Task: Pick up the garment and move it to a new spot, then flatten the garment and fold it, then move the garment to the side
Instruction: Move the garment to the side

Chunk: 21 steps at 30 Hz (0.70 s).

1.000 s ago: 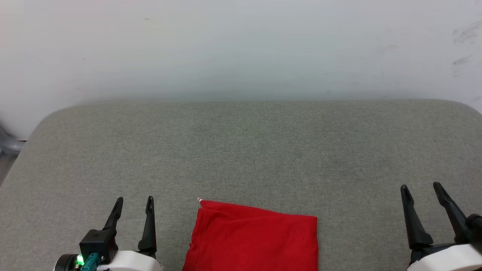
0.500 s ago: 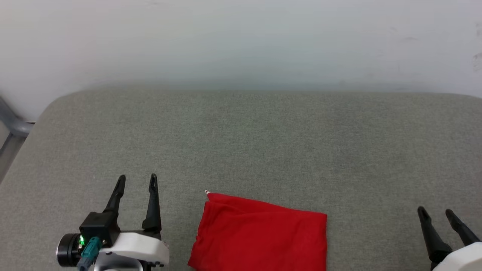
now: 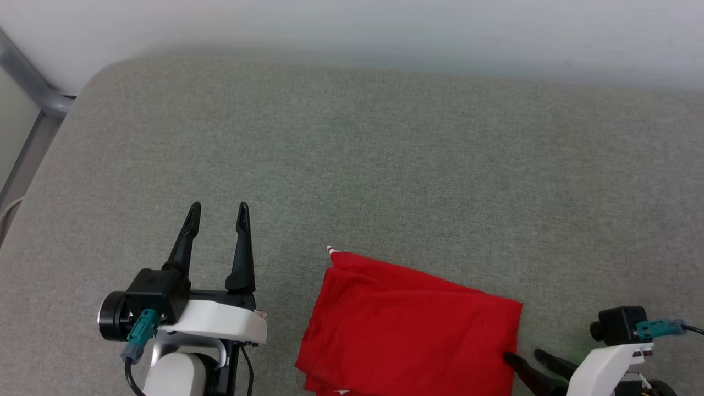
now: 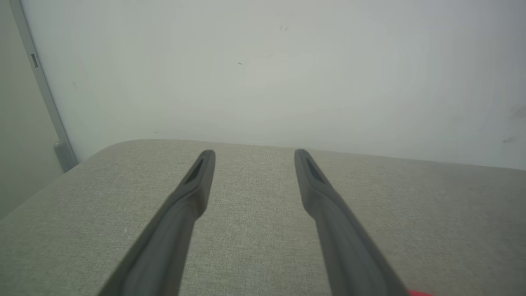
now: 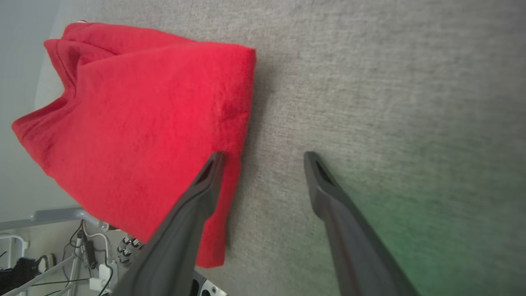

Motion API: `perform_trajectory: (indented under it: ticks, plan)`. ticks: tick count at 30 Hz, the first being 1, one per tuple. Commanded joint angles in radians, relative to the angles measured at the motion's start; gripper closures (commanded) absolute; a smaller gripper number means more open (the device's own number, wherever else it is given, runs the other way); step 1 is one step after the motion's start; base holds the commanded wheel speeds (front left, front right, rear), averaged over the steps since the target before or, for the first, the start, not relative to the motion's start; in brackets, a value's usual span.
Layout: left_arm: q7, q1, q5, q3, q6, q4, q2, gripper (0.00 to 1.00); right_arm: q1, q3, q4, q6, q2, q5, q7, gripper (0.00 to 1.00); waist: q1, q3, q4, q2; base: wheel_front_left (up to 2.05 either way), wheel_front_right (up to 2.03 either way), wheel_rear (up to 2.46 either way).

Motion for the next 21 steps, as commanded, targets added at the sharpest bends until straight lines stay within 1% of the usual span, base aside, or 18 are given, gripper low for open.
perform_trajectory:
  ticks: [1,10,11,12,13,14,21]
  plan:
    - [-0.002,-0.017,0.01,0.005,-0.004,-0.003,-0.007,0.0,-0.019,0.02,0.015,0.0,-0.012,0.022,0.009,0.0,-0.0001,0.037,0.03,0.0,0.0,0.0,0.0]
    - [-0.002,-0.039,0.023,0.033,-0.03,0.002,-0.032,0.0,-0.05,0.156,0.172,-0.002,-0.008,0.113,0.061,0.0,-0.0001,0.079,0.054,0.0,0.0,0.0,0.0]
    - [-0.002,-0.039,0.026,0.035,-0.033,0.003,-0.033,0.0,-0.052,0.166,0.181,-0.003,-0.009,0.118,0.061,0.51,-0.0001,0.08,0.054,0.0,0.0,0.0,0.0]
    - [-0.002,-0.039,0.027,0.038,-0.034,0.004,-0.035,0.0,-0.057,0.173,0.186,-0.003,-0.008,0.122,0.056,0.75,-0.0001,0.08,0.055,0.0,0.0,0.0,0.0]
    - [-0.002,-0.039,0.027,0.038,-0.034,0.004,-0.035,0.0,-0.057,0.173,0.186,-0.003,-0.008,0.122,0.056,0.75,-0.0001,0.08,0.055,0.0,0.0,0.0,0.0]
    - [-0.002,-0.038,0.029,0.04,-0.035,0.004,-0.036,0.0,-0.064,0.177,0.184,-0.003,-0.009,0.119,0.044,1.0,-0.0001,0.08,0.054,0.0,0.0,0.0,0.0]
    - [-0.002,-0.012,0.064,0.058,-0.046,0.021,-0.035,0.0,-0.111,0.185,0.142,-0.002,-0.046,0.086,-0.015,1.0,-0.0001,0.028,0.026,0.0,0.0,0.0,0.0]
